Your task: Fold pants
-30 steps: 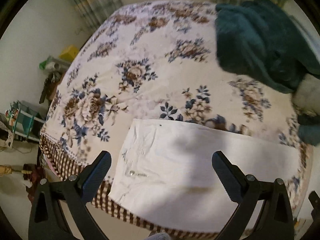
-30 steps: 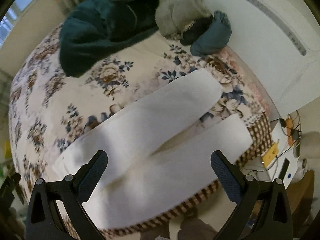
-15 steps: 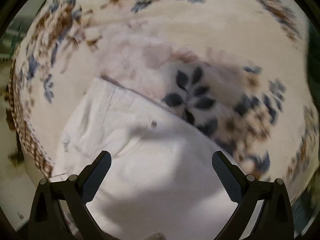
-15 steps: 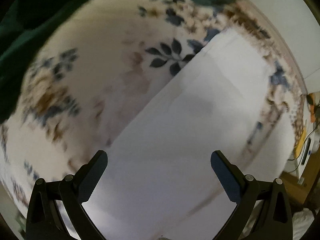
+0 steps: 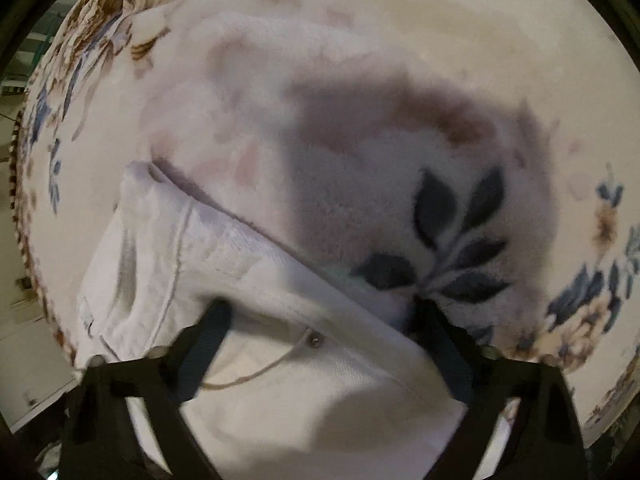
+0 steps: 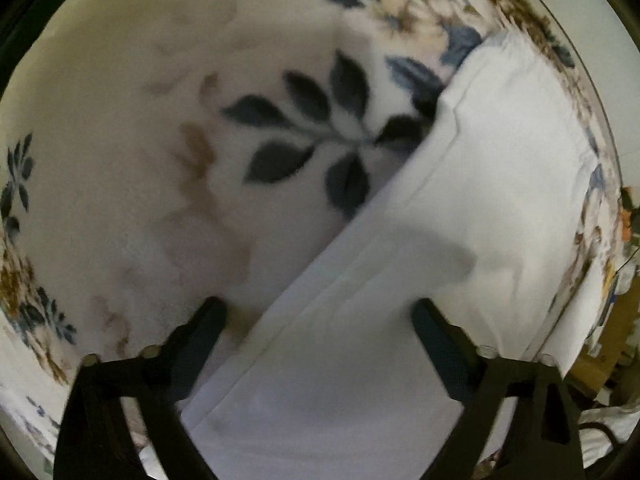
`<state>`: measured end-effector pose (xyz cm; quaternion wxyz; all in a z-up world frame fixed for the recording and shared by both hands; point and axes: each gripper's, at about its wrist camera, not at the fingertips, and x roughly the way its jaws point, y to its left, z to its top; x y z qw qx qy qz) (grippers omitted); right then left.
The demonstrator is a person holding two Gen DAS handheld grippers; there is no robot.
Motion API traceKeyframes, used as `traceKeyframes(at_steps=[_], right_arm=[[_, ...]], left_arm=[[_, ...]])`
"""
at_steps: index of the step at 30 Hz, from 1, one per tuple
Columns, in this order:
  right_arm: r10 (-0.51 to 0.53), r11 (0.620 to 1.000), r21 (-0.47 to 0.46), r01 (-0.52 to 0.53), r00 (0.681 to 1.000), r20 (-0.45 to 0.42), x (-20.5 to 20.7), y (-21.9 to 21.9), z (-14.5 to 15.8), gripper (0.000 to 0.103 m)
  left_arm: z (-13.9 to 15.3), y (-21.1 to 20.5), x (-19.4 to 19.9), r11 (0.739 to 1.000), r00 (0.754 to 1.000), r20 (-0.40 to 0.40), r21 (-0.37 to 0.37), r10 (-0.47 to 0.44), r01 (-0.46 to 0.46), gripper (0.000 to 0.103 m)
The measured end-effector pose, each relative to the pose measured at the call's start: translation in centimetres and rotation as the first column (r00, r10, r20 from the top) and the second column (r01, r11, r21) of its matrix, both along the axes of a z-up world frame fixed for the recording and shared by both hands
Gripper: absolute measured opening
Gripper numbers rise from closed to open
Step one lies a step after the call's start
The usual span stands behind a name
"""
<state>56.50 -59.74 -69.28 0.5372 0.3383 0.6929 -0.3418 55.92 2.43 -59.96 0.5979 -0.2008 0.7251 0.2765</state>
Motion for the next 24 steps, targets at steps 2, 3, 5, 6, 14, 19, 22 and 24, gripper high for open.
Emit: traceKeyframes(at_steps=[2, 3, 5, 6, 14, 19, 22, 24], right_arm=[[-0.001, 1.000, 0.000, 0.001, 1.000, 0.012, -0.4, 0.1, 0.4, 0.053], [0.001, 1.000, -0.003, 0.000, 1.000, 0.024, -0.7, 0.2, 0.7, 0.043], [-0.001, 1.000, 0.018, 0.000, 0.998, 0.059, -1.1, 0.6, 1.2, 0.013], [-0.004, 1.000, 0.026, 0.002, 0.997, 0.078, -1.4, 0.9, 1.7, 0.009], [0.103, 0.994, -0.057, -0.092, 0.967, 0.234, -5.1, 3.9, 10.1, 0.004], [0.112, 0.994, -0.054, -0.100, 0.942, 0.316, -11.1, 0.7, 14.6, 0.004], [0.095, 0.995, -0.035, -0.088, 0.931, 0.352, -17.0, -0.9, 17.0, 0.004], [0.112, 0.994, -0.042, -0.104, 0.922, 0.370, -21.3, -0.9, 18.1, 0.004]], left_arm=[[1.6, -0.1, -1.3, 1.000, 0.998, 0.057, -0.005, -0.003, 0.003, 0.031], [2.7, 0.0, -2.2, 1.000, 0.995, 0.095, -0.022, 0.008, -0.006, 0.024], [4.3, 0.3, -3.7, 0.998, 0.991, 0.135, -0.065, 0.027, -0.019, 0.013], [4.8, 0.5, -4.0, 0.996, 0.988, 0.151, -0.084, 0.036, -0.024, 0.012], [11.7, 2.3, -10.4, 0.974, 0.929, 0.357, -0.228, 0.092, -0.009, 0.008], [15.5, 5.5, -12.9, 0.956, 0.876, 0.467, -0.293, 0.122, 0.023, 0.008], [16.9, 5.8, -16.7, 0.947, 0.849, 0.509, -0.319, 0.143, 0.032, 0.008], [17.4, 5.9, -20.6, 0.951, 0.848, 0.514, -0.307, 0.133, 0.037, 0.008]])
